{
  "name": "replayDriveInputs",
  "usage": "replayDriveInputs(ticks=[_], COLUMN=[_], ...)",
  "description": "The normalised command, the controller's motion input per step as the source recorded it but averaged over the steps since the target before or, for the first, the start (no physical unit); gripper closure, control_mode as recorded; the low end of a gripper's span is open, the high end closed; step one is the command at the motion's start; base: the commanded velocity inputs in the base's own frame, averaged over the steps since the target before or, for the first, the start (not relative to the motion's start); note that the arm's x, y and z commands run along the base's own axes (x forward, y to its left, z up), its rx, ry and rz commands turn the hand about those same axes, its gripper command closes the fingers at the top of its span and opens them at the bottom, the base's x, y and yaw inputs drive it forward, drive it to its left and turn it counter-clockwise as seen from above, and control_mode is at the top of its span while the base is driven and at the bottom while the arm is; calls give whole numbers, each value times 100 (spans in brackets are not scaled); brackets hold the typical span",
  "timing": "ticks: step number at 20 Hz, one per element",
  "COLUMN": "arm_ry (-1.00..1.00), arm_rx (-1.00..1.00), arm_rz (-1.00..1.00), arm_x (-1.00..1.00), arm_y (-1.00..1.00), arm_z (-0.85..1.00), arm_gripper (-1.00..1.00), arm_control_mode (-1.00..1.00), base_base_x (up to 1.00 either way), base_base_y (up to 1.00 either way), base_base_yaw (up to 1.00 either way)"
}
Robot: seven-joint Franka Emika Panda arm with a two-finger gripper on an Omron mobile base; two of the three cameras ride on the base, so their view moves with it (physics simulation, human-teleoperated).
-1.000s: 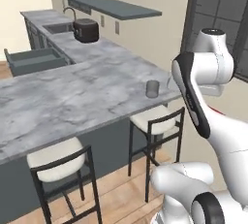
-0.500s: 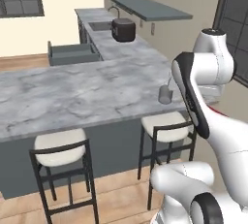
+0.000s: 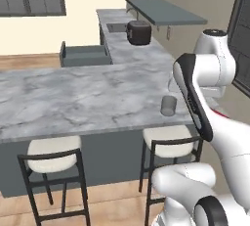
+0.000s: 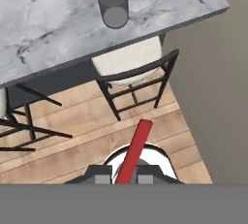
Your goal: Take a straw from the drawer in front and place it inside the glass cup on the dining counter.
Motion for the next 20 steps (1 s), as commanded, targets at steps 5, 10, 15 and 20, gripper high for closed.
replayDriveInputs(ticks=[5, 10, 15, 20], arm_ry=[0, 1, 1, -3], arm_rx=[0, 3, 14, 8], arm_rz=[0, 0, 0, -20], arm_x=[0, 6, 21, 14], arm_y=[0, -2, 1, 30], arm_z=[0, 0, 10, 8], arm_gripper=[100, 100, 100, 100], arm_control_mode=[100, -100, -100, -100], base_base_x=[94, 51, 0, 0], base_base_y=[-6, -10, 0, 0], base_base_yaw=[12, 3, 0, 0])
